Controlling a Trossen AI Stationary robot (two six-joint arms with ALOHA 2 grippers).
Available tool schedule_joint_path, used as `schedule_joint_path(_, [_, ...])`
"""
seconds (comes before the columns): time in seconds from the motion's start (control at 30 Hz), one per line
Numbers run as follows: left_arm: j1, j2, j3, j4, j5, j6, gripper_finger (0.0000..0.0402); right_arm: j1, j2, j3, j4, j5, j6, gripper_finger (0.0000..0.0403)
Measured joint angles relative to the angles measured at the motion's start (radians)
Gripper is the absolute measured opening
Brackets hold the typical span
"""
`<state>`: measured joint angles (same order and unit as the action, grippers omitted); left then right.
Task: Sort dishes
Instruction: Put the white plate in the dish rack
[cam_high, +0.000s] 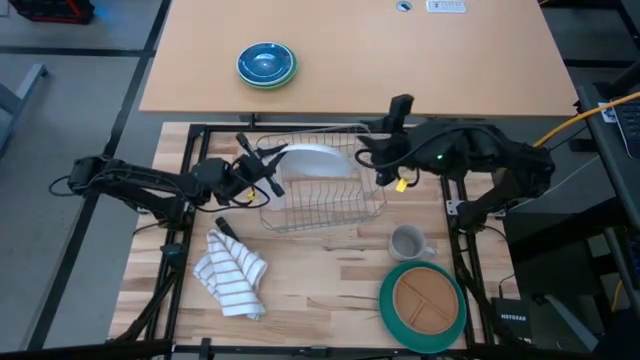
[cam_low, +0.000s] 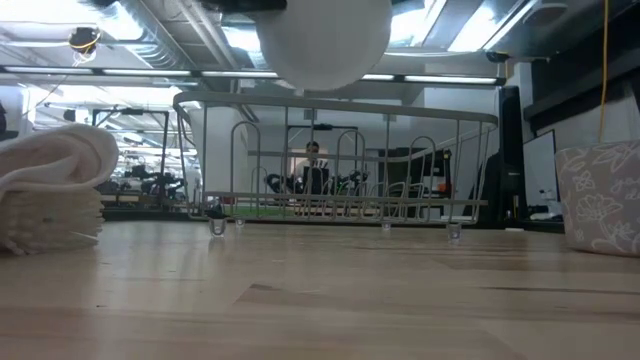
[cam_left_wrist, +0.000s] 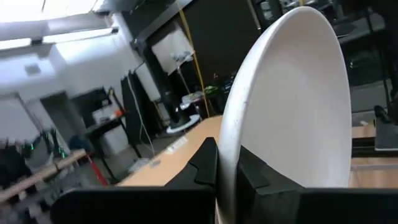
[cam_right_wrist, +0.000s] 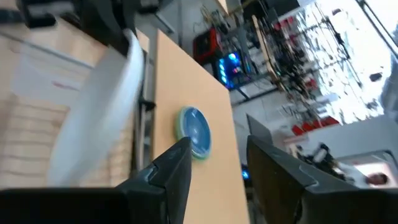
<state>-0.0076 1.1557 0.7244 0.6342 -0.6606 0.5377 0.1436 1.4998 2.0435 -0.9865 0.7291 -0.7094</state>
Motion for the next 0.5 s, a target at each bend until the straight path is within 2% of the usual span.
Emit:
schedule_joint_path(0.2, [0.062,0.007,0.076,-0.077,0.146,0.023,0.0007,0.0,-0.008,0.042,-0.111,0.138,-0.001,0.0159])
schedule_joint_path(0.33, [0.102,0.047,0.095,-0.079,0.206,0.048,0.0004,0.0,-0.013,0.043,-0.183,0.248,-0.001,0.0159])
schedule_joint_path(0.5, [0.154,0.114,0.099,-0.078,0.342,0.102,0.0008,0.0,-0.016,0.043,-0.291,0.273,0.065,0.0159])
